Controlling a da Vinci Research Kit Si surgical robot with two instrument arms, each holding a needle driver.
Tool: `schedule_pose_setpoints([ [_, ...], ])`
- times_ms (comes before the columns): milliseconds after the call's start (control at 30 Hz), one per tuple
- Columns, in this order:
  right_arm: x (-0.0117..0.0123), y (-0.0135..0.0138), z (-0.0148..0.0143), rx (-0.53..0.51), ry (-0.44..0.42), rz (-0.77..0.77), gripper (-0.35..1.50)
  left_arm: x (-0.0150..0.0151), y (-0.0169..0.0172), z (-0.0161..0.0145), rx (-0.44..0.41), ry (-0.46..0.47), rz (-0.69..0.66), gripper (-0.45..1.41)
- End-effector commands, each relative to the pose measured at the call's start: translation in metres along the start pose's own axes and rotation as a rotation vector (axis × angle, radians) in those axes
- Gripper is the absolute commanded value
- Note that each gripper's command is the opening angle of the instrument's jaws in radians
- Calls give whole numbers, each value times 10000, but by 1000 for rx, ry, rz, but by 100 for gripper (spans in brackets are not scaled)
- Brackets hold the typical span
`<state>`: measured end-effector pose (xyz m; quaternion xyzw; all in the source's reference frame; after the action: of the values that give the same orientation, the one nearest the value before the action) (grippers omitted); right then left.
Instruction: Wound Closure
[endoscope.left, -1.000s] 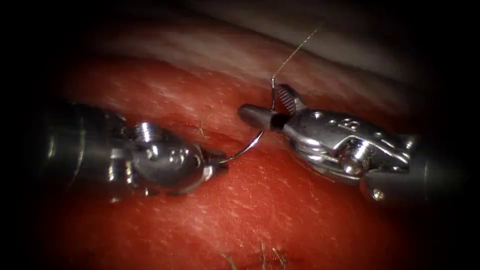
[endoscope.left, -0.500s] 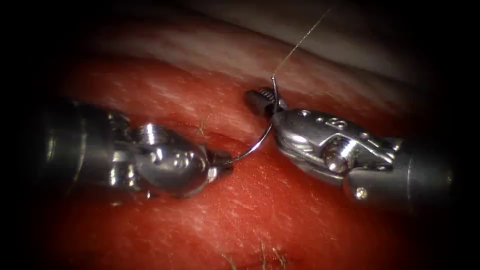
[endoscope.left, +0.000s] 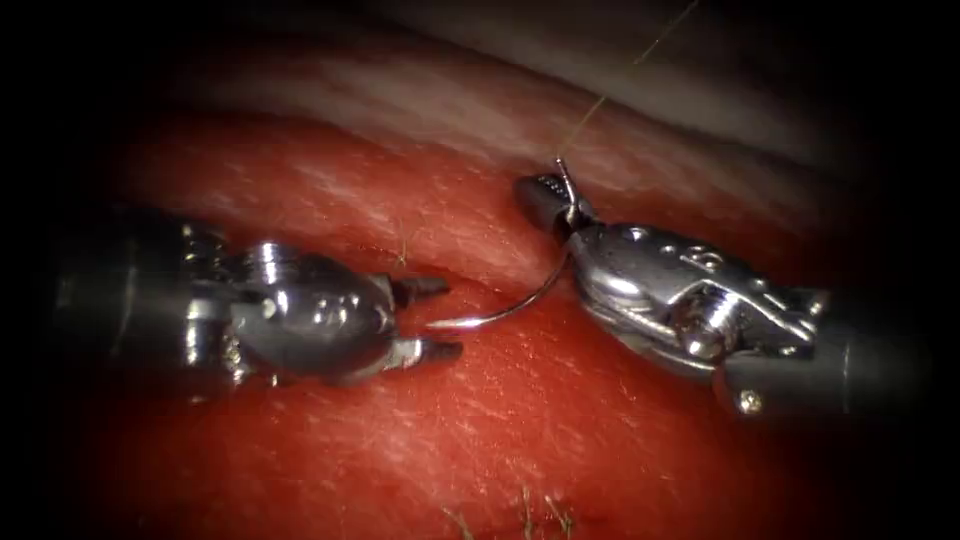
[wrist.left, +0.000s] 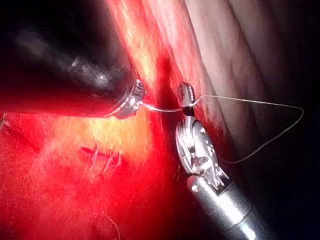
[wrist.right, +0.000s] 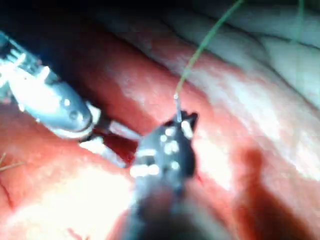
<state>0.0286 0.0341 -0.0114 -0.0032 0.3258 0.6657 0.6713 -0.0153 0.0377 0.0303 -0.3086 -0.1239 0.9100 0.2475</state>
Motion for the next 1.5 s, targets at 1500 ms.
schedule_pose_setpoints([
  [1500,32,2,-2,717,507,-420,-35,10,-60,45,-808,123,-655,69],
])
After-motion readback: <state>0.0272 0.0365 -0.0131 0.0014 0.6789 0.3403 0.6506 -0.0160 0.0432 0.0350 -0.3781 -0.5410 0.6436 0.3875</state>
